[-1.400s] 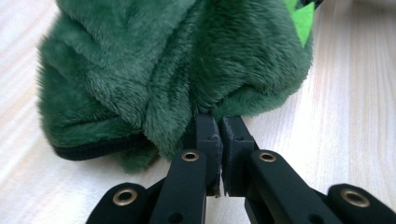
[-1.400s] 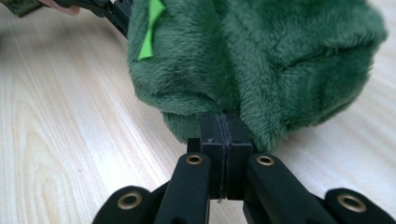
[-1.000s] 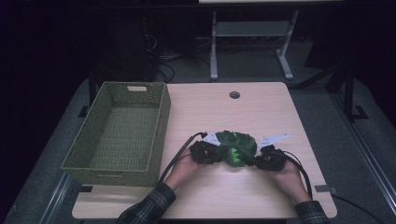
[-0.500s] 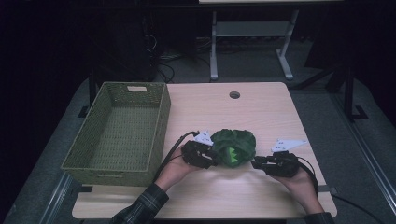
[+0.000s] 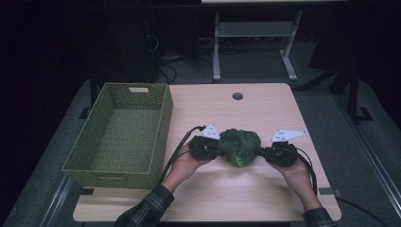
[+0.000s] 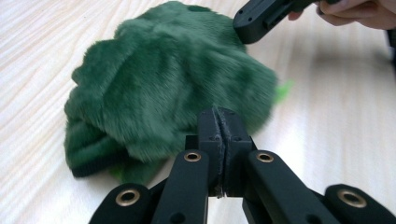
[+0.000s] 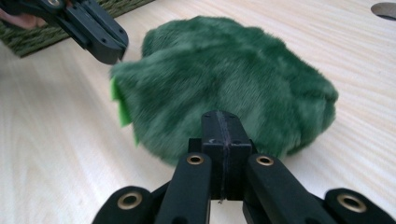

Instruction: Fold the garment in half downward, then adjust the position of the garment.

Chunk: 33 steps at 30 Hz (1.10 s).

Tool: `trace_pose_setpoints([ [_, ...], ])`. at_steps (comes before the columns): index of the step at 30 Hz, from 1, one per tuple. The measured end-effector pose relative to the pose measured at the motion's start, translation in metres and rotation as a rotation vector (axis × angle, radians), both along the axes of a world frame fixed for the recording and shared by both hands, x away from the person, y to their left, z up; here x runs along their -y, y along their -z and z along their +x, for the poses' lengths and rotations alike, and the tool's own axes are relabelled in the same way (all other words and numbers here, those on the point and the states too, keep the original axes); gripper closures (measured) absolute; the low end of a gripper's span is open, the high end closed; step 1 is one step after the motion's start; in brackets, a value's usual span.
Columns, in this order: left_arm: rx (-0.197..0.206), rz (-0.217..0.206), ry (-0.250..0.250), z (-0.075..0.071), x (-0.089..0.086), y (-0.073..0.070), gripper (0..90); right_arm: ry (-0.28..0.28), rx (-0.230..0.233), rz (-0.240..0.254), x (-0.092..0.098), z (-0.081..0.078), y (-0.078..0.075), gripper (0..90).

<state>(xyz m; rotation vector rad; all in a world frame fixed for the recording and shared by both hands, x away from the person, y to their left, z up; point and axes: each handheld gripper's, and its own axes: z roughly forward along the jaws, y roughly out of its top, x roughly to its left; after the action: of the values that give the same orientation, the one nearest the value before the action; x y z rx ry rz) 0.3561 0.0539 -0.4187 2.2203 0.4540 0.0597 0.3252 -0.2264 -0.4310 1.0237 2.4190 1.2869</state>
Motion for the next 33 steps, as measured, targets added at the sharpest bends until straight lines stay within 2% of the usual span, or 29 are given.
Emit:
trace_pose_setpoints([
  [1, 0.004, 0.014, -0.006, 0.003, 0.003, 0.002, 88.8, 0.006, -0.006, -0.002, -0.001, 0.002, 0.002, 90.0],
  [2, 0.001, 0.064, -0.023, 0.008, 0.007, 0.01, 89.1, 0.005, -0.011, -0.004, -0.002, 0.005, 0.004, 90.0],
  [3, -0.009, 0.087, -0.027, 0.011, 0.007, 0.014, 89.3, 0.005, -0.023, -0.019, -0.003, 0.007, 0.008, 90.0],
  [4, -0.025, 0.089, -0.037, 0.013, 0.008, 0.019, 89.3, 0.005, -0.037, -0.031, -0.004, 0.009, 0.011, 90.0],
  [5, -0.027, 0.115, -0.031, 0.016, 0.008, 0.023, 89.3, 0.002, -0.046, -0.047, -0.005, 0.01, 0.015, 90.0],
  [7, -0.036, 0.112, -0.041, 0.017, 0.009, 0.027, 89.3, 0.006, -0.057, -0.06, -0.006, 0.011, 0.019, 90.0],
  [8, -0.037, 0.134, -0.033, 0.019, 0.009, 0.03, 89.3, 0.007, -0.085, -0.082, -0.008, 0.012, 0.024, 90.0],
  [9, -0.041, 0.153, -0.039, 0.021, 0.011, 0.037, 89.3, 0.008, -0.09, -0.091, -0.008, 0.012, 0.027, 90.0],
  [12, -0.047, 0.158, -0.037, 0.022, 0.012, 0.04, 89.3, 0.003, -0.111, -0.119, -0.008, 0.011, 0.034, 90.0],
  [16, -0.043, 0.158, -0.038, 0.022, 0.01, 0.039, 89.2, 0.003, -0.118, -0.125, -0.006, 0.007, 0.035, 90.0],
  [18, -0.047, 0.151, -0.045, 0.02, 0.008, 0.037, 88.9, 0.006, -0.112, -0.135, -0.003, 0.003, 0.033, 90.0],
  [20, -0.049, 0.157, -0.039, 0.017, 0.004, 0.033, 88.9, 0.012, -0.098, -0.125, 0.003, -0.002, 0.031, 90.0],
  [23, -0.055, 0.142, -0.032, 0.01, 0.001, 0.027, 88.9, 0.033, -0.078, -0.111, 0.013, -0.005, 0.024, 90.0],
  [24, -0.053, 0.146, -0.019, 0.005, -0.001, 0.022, 88.9, 0.053, -0.072, -0.096, 0.022, -0.003, 0.018, 90.0],
  [25, -0.053, 0.146, -0.019, 0.005, -0.001, 0.022, 88.9, 0.053, -0.072, -0.096, 0.022, -0.003, 0.018, 90.0],
  [26, -0.059, 0.13, -0.017, -0.001, -0.002, 0.018, 88.9, 0.064, -0.076, -0.067, 0.032, 0.003, 0.013, 90.0],
  [28, -0.073, 0.125, -0.009, -0.004, -0.003, 0.015, 89.0, 0.077, -0.082, -0.069, 0.038, 0.011, 0.009, 90.0],
  [30, -0.077, 0.12, -0.013, -0.007, -0.003, 0.015, 89.0, 0.081, -0.09, -0.047, 0.042, 0.02, 0.006, 90.0],
  [33, -0.085, 0.112, 0.007, -0.011, -0.002, 0.015, 89.6, 0.088, -0.086, -0.054, 0.042, 0.028, 0.003, 90.0],
])
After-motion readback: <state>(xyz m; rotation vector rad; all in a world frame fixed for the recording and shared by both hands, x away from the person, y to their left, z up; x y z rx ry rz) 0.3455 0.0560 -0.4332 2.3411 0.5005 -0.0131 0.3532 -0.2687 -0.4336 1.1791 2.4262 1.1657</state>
